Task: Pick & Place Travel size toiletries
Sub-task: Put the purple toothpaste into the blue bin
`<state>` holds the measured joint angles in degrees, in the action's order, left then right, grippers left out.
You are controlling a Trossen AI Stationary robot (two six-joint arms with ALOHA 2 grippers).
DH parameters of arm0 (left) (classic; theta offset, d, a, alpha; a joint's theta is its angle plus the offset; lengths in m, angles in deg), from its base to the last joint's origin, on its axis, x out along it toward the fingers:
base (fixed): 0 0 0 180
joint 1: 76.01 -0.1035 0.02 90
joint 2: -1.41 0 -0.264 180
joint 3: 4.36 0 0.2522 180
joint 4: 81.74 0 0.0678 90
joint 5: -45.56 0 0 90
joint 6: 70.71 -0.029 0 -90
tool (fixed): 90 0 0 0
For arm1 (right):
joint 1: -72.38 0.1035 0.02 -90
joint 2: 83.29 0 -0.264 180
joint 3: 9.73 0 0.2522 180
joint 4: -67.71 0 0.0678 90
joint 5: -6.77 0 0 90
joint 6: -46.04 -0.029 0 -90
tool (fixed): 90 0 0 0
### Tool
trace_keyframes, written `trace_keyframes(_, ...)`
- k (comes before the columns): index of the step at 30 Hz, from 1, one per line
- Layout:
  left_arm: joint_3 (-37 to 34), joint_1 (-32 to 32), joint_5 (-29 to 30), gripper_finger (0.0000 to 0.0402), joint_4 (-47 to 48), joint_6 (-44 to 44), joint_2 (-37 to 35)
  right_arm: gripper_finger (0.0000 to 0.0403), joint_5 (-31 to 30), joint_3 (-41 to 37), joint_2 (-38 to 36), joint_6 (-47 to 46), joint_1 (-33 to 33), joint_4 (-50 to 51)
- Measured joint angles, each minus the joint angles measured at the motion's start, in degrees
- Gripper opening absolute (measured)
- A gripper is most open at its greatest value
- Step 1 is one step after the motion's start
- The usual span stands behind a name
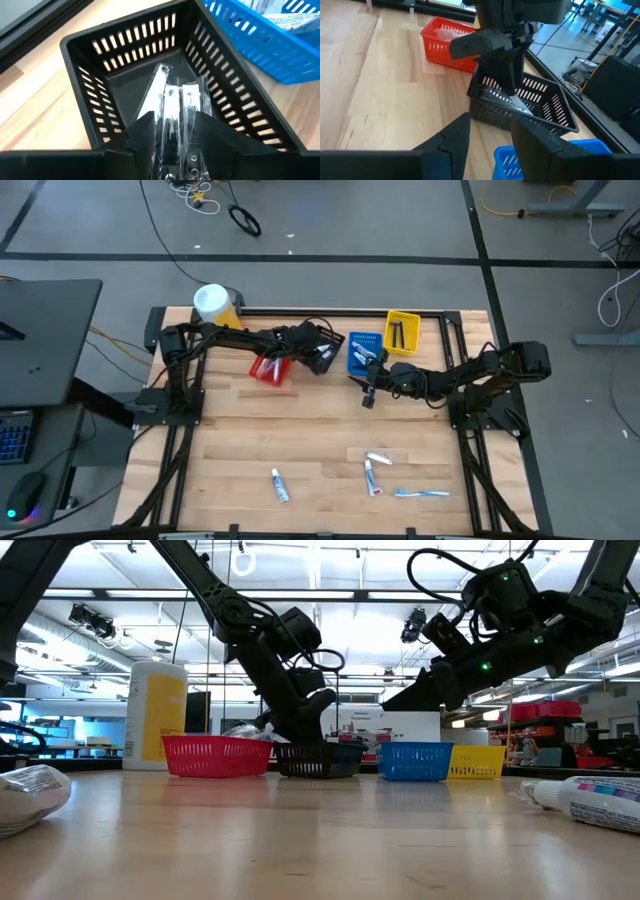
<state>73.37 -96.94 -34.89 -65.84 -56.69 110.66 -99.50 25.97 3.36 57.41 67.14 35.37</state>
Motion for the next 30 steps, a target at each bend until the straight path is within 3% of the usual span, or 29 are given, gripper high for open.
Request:
trace_keyframes(5, 1.8, 0.38, -0.16, 0.0153, 4.43, -0.94, -2.24, 0.015, 0.0, 0.0, 0.0, -0.03, 0.01, 0.02)
trace_keyframes(13, 2.9, 5.59, -0.14, 0.0142, 9.81, -1.45, -12.61, 0.015, 0.06, 0.0, 0.01, -3.6, 0.02, 2.67)
trace_keyframes(21, 2.89, 14.86, -0.31, 0.0144, 17.93, -6.99, -18.47, 0.015, 3.45, 0.01, 0.02, -6.45, 0.02, 5.08)
trace_keyframes(30, 1.88, 28.61, -8.22, 0.0143, 30.94, -7.41, -18.45, 0.015, 3.42, 0.02, 0.02, -10.76, 0.02, 7.82)
